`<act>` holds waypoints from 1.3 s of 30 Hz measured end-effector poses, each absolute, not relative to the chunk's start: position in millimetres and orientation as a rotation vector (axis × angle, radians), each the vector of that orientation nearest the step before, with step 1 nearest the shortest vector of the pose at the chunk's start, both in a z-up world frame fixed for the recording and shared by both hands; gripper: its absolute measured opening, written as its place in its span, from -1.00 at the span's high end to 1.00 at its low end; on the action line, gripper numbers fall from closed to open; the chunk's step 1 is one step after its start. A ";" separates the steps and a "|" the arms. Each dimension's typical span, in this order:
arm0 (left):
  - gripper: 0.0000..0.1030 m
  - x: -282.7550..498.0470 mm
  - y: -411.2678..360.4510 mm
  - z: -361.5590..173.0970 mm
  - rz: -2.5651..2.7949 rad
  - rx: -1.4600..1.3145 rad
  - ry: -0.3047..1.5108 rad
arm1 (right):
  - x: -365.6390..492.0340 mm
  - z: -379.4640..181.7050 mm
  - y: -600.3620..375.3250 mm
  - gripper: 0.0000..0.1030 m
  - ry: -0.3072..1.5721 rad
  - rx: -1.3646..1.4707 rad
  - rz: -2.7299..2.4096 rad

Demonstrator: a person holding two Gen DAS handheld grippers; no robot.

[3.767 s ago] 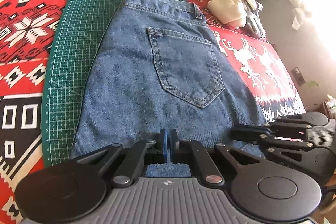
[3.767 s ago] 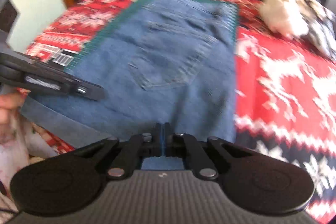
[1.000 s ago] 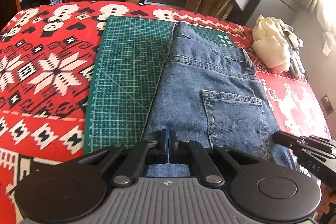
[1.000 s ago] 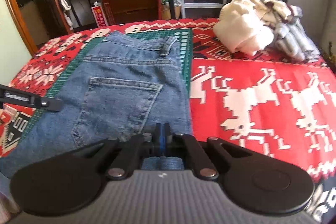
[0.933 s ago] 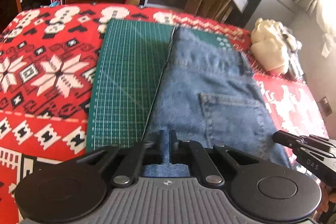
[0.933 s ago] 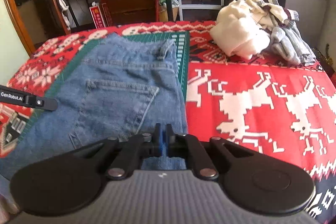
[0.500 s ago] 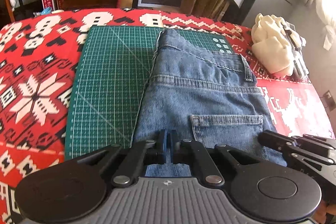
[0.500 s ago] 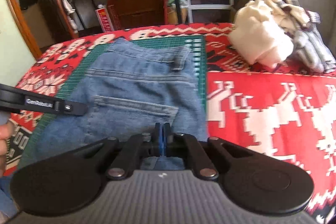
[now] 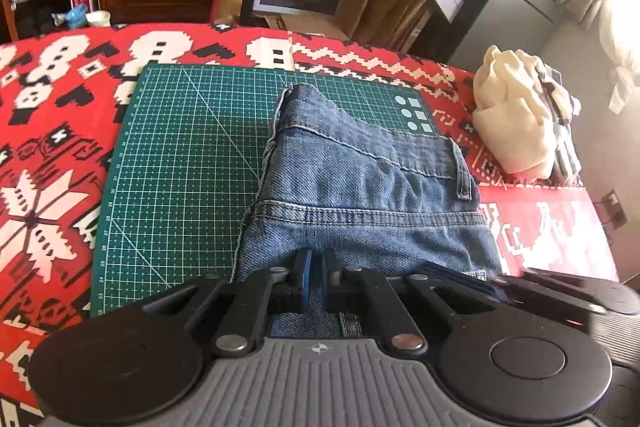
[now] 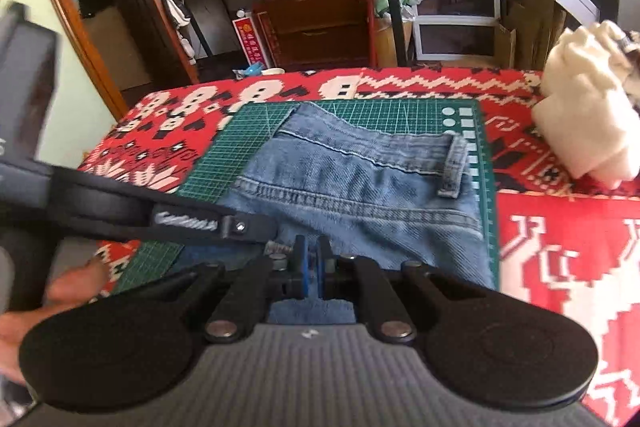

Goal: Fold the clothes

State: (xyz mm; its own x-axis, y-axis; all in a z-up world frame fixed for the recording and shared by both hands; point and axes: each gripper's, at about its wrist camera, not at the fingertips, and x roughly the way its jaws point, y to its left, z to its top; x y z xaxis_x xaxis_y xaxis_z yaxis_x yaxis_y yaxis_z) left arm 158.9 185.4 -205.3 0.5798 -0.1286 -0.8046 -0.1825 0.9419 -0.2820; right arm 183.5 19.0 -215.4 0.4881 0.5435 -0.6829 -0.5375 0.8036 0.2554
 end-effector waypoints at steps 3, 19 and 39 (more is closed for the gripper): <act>0.86 156.3 187.7 -207.7 0.028 -0.361 0.953 | 195.1 -229.9 20.0 1.00 0.835 0.008 0.620; 0.87 152.0 190.5 -210.2 0.004 -0.345 0.945 | 197.0 -230.7 -40.7 1.00 0.804 0.080 0.491; 0.88 145.4 195.3 -216.4 -0.070 -0.314 0.884 | 194.6 -231.5 -59.5 1.00 0.857 0.120 0.444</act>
State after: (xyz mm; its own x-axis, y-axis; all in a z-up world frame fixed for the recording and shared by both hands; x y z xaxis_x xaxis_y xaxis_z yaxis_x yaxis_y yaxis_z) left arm 145.4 195.3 -216.4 0.6353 -0.1890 -0.7488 -0.0689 0.9519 -0.2986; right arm 194.6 -59.5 -231.5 0.5700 0.4245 -0.7035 -0.3298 0.9024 0.2773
